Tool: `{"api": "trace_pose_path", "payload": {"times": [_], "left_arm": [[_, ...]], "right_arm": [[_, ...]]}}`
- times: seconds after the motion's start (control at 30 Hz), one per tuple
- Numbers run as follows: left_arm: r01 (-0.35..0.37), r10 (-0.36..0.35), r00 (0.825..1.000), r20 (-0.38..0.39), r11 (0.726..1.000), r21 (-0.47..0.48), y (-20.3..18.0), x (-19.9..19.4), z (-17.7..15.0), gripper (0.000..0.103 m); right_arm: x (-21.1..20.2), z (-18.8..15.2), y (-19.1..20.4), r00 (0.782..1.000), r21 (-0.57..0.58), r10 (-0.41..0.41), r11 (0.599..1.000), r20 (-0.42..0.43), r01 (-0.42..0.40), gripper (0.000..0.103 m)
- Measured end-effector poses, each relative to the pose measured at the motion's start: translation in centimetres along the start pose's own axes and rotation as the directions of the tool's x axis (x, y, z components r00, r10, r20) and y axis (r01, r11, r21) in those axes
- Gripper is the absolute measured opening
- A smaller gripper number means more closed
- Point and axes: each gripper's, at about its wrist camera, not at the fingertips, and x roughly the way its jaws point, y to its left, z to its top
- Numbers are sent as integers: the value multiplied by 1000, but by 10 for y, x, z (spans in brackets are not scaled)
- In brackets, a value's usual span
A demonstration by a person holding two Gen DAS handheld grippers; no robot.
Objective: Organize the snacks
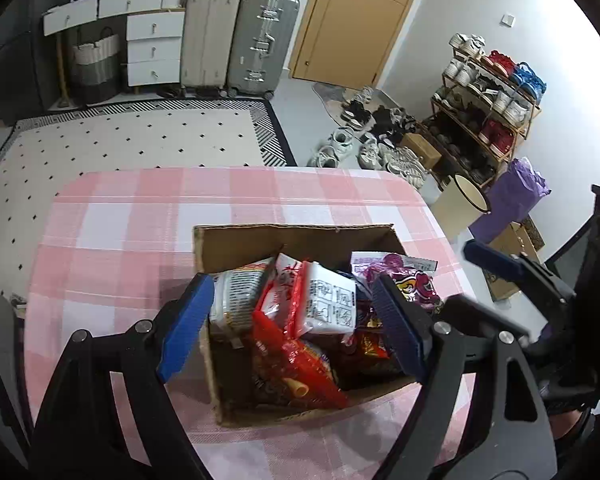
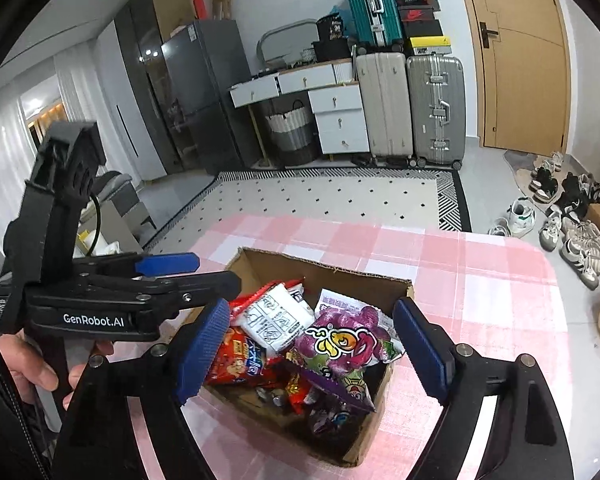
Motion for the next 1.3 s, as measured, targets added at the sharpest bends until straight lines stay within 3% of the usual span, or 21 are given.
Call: {"api": "trace_pose_path", "payload": {"times": [0.33,0.67,0.83,1.0,1.2,1.3], "left_arm": [[-58,59,995,80,998,-5,-2,-53,-23,80],[-113,107,975,192,993,21,-22,-119,-69,87],[-115,110,969,224,993,13,-27,-140,-94,101],[-148,138,952,273,989,19,-31,-158,-122,102],[-256,238,913,331,967,12,-33,-159,-158,102],[-244,223,907,356,970,14,-30,-156,-175,102]], "right_arm": [[-67,-18,6,994,4,-20,1000,110,20,89],[-135,-56,38,978,-74,-26,996,208,43,95],[-160,-74,49,967,-97,-28,994,253,54,99],[-180,-102,51,953,-93,-51,992,299,82,101],[-188,-140,51,935,-90,-112,985,337,150,102],[-189,-161,51,926,-90,-130,981,354,172,102]]}}
